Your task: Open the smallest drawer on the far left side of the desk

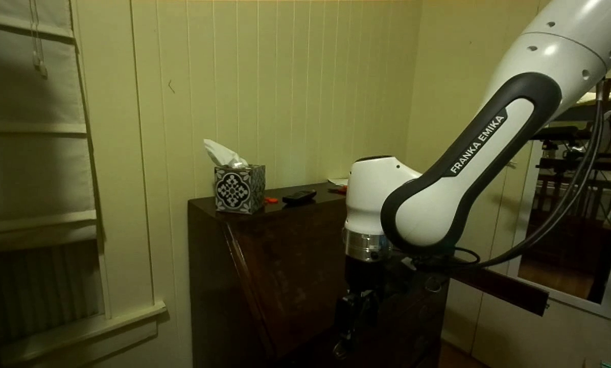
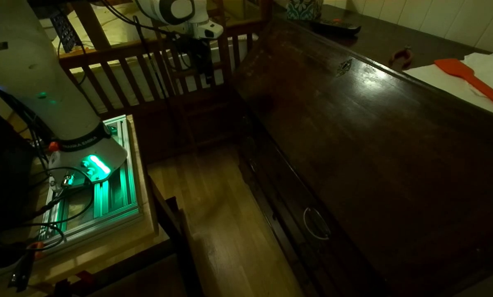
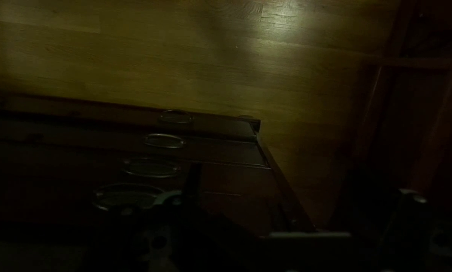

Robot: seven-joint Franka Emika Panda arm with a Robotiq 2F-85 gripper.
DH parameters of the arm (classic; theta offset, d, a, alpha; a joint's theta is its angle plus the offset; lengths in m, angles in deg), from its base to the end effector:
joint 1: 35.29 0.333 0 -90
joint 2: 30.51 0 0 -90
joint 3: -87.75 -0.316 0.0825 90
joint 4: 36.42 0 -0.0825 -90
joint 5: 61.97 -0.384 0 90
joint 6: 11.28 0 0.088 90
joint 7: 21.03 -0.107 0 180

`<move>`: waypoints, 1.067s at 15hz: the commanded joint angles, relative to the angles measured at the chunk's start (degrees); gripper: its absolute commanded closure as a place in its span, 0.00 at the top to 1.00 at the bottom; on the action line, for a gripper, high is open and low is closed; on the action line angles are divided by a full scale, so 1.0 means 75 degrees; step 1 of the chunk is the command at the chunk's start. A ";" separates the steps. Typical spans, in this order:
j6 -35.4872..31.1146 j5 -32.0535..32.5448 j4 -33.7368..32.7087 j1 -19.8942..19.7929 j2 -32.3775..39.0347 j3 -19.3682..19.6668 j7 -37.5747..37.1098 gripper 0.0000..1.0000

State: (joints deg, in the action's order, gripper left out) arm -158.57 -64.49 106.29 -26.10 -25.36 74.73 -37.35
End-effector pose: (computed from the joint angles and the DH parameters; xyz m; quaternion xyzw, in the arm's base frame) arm 0.4366 0.1788 0.2523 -0.9992 -0.0324 0.0110 0.0194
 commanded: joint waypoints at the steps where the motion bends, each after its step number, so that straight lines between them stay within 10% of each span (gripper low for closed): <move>1: 0.0023 -0.0032 -0.0026 0.0130 -0.0017 0.0135 0.0031 1.00; 8: -0.3345 0.2214 -0.0134 0.0701 0.1327 0.0772 -0.1782 1.00; 12: -0.4712 0.2891 -0.0535 0.2218 0.2154 0.2299 -0.2844 1.00; 14: -0.5245 0.2440 -0.0776 0.3246 0.2594 0.3366 -0.3368 1.00; 16: -0.5125 0.1929 -0.0956 0.3289 0.2969 0.3140 -0.3613 1.00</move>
State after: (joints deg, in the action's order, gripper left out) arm -195.82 -46.58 102.53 -4.28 -8.26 97.40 -59.87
